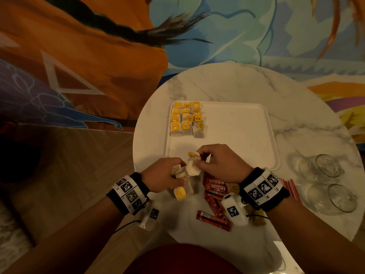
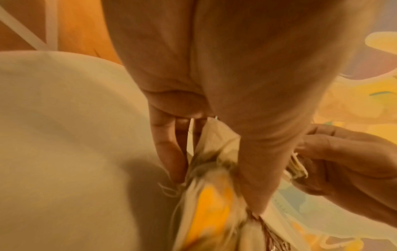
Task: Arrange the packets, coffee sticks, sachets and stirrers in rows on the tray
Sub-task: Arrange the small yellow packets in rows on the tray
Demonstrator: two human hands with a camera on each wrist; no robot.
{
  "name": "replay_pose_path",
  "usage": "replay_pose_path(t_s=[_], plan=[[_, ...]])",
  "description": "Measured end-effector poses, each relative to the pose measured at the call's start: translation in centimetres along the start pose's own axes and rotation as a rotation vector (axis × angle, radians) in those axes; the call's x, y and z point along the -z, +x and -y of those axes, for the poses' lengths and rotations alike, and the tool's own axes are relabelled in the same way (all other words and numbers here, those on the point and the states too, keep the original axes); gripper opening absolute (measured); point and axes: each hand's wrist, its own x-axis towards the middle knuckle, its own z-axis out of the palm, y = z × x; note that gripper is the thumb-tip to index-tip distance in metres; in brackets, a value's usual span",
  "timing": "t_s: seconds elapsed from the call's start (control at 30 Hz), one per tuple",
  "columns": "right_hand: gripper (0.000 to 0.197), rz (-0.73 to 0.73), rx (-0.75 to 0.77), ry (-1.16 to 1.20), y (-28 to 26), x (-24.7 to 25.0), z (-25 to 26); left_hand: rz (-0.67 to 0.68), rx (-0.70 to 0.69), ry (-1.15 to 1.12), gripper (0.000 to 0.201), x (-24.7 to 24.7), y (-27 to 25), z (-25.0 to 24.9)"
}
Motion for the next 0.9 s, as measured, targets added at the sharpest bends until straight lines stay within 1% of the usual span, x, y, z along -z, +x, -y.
replay_pose_path(t_s=[0.1,0.2,0.33,0.4,0.47,0.53,0.63,0.7,0.8,0.9], plan=[[0.007,-0.014,-0.018,0.033,0.0,0.0,-0.2,0.007,-0.015,-0.038,0.051,0.4,0.1,-0.7],[0.009,-0.029,-0.034,0.07,0.1,-0.1,-0.4,-0.027,-0.029,-0.076,0.049,0.8,0.3,-1.3],[0.01,-0.067,-0.053,0.138,0.5,-0.2,-0.6,-0.059,-0.055,-0.193,0.057,1.4,0.7,-2.2],[0.009,-0.087,-0.05,0.195,0.7,-0.4,-0.5,-0.077,-0.075,-0.311,0.053,1.7,0.8,-2.9],[0.011,-0.1,-0.045,0.271,0.9,-0.5,-0.4,-0.117,-0.08,-0.396,0.042,1.7,1.1,-3.5],[0.015,-0.113,-0.06,0.337,1.1,-0.6,-0.1,-0.177,-0.074,-0.429,0.032,1.7,1.4,-3.7],[0.016,-0.099,-0.096,0.404,1.4,-0.4,0.6,-0.248,-0.035,-0.5,0.023,1.7,1.9,-3.3],[0.018,-0.091,-0.117,0.442,1.7,-0.1,1.0,-0.274,-0.011,-0.526,0.02,1.8,2.1,-3.2],[0.018,-0.094,-0.125,0.452,2.2,0.0,0.9,-0.278,0.013,-0.551,0.02,1.9,2.0,-3.2],[0.015,-0.136,-0.11,0.432,2.5,-0.1,0.6,-0.288,0.04,-0.56,0.02,2.1,2.0,-3.0]])
